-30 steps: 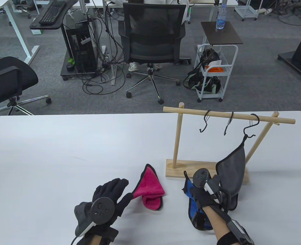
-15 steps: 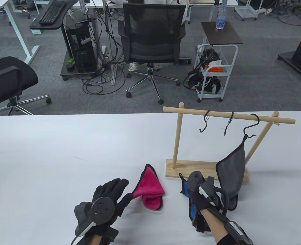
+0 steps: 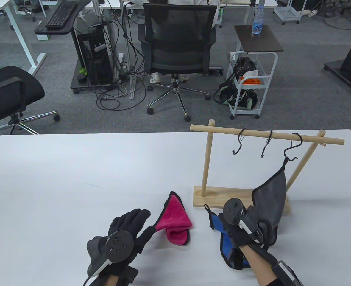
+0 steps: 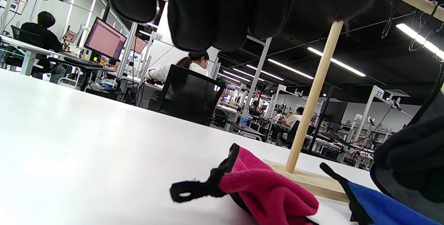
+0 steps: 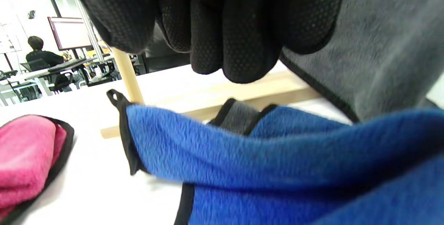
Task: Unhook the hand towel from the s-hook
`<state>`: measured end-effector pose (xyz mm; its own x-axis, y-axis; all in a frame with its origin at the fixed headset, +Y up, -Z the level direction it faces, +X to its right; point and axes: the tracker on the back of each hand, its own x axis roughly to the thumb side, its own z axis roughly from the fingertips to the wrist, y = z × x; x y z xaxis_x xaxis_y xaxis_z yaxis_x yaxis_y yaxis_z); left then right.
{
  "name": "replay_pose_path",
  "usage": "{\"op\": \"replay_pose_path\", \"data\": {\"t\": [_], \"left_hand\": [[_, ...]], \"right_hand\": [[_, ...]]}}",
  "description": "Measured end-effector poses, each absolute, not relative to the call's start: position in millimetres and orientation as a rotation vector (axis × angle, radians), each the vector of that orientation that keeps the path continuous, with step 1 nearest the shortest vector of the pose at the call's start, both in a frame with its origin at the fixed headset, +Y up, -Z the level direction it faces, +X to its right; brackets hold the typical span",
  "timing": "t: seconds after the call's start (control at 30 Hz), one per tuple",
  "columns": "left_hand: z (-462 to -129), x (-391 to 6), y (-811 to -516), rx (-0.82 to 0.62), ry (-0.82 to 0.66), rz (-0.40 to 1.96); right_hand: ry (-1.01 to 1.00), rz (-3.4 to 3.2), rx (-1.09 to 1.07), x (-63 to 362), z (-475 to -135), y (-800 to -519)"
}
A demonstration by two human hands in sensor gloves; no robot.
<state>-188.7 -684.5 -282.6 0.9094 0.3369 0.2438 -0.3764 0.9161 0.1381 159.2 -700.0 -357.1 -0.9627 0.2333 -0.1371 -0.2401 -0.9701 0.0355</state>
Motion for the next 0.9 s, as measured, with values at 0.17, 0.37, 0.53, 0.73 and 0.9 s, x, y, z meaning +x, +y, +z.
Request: {"op": "replay_pose_path", "data": {"t": [0.17,0.37,0.53,0.73,0.9], "left_hand": [[-283,-189,-685,0.185,-0.219,0.372],[-282,-190,-685,0.188,-0.219,0.374],[-282,-190,-685,0.19,-0.217,0.377],[-282,-190,-685,0.19,-0.217,0.377],[-282,-191,-685,0.186,-0.215,0.375]], "right_hand": [[0.01,2.862,-0.204,169,-352,-679],[-0.073,2.802,-0.242,184,-347,-654],[-0.152,2.749,-0.288,202,-343,-634],[-0.256,2.64,-0.365,230,-340,-611],[-0.339,2.585,-0.422,252,-335,-597]]}}
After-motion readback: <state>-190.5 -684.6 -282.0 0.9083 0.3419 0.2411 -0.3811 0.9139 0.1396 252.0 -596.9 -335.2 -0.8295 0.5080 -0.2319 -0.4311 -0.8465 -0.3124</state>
